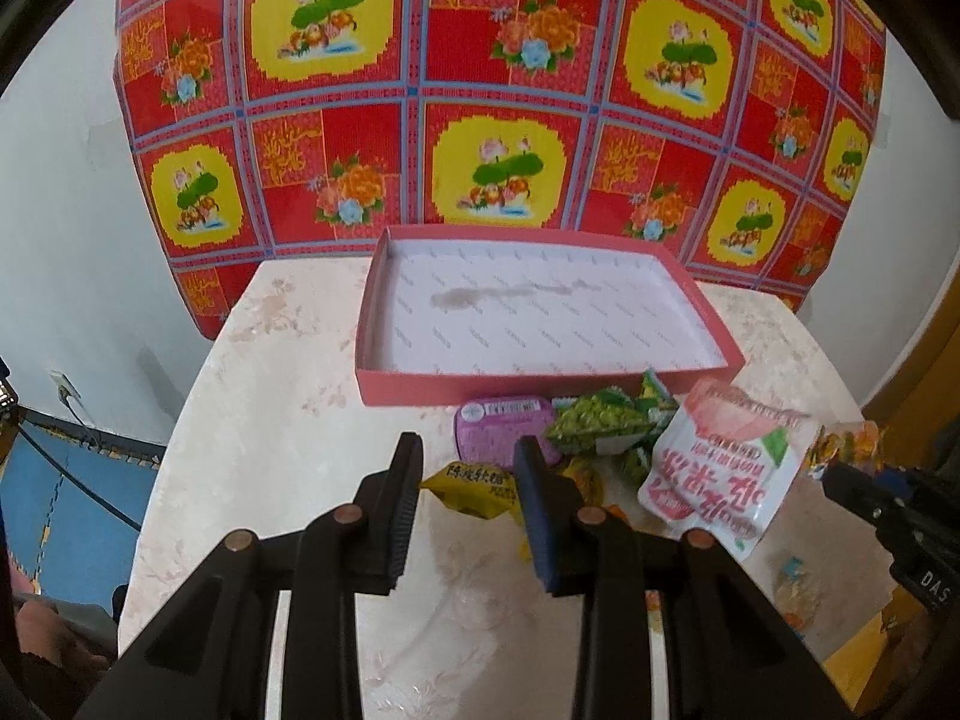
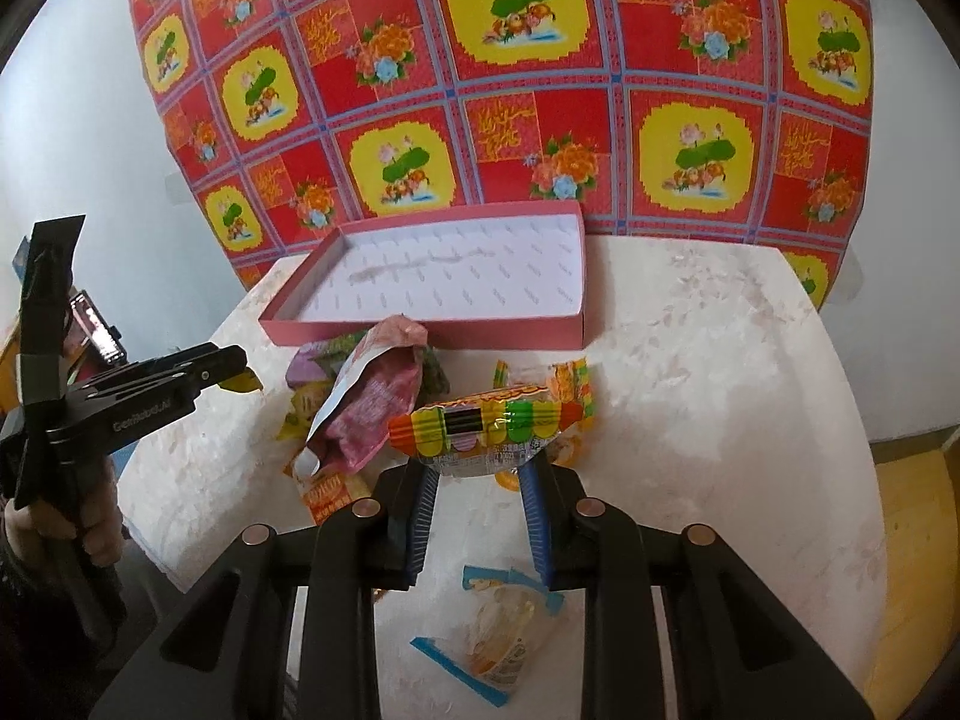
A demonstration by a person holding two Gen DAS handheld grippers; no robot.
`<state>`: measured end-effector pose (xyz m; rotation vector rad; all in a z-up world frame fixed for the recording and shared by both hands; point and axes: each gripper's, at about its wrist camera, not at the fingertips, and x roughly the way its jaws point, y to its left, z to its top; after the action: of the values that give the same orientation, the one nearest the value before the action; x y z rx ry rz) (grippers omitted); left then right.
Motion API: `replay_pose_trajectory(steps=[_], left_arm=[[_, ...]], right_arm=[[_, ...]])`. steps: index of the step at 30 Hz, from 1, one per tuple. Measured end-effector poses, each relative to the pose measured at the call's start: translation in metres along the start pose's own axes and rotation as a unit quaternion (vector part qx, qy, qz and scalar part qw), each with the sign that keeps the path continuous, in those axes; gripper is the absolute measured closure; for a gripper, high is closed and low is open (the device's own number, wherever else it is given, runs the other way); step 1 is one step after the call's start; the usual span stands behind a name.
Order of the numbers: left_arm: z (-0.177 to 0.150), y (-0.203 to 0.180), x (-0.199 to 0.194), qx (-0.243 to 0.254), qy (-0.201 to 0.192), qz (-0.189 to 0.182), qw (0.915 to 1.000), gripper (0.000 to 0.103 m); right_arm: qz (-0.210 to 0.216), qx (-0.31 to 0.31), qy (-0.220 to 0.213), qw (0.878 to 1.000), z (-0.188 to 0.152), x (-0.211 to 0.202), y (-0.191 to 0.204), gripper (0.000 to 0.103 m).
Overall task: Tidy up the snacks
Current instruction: 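Close the left tool on the yellow packet while the right tool grasps the rainbow candy stick, then carry the yellow packet with the left tool while the right tool carries the candy stick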
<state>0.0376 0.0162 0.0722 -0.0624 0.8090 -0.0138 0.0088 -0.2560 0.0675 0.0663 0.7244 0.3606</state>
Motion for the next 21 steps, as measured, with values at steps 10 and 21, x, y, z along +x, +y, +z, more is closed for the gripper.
replay_pose_trajectory(steps=[10,21], left_arm=[[0.021,-0.001,-0.007,-0.003,-0.016,-0.004,0.9999,0.07],[0.042,0.001,-0.003,-0.009,-0.024,-0.002,0.9997,0.07]], right_arm=[[0.006,-0.01,-0.017,1.0,0.02,-0.004,0.003,0.075],[0.015,-0.023,-0.024,0.999,0.042,0.003,0.011,0.075]])
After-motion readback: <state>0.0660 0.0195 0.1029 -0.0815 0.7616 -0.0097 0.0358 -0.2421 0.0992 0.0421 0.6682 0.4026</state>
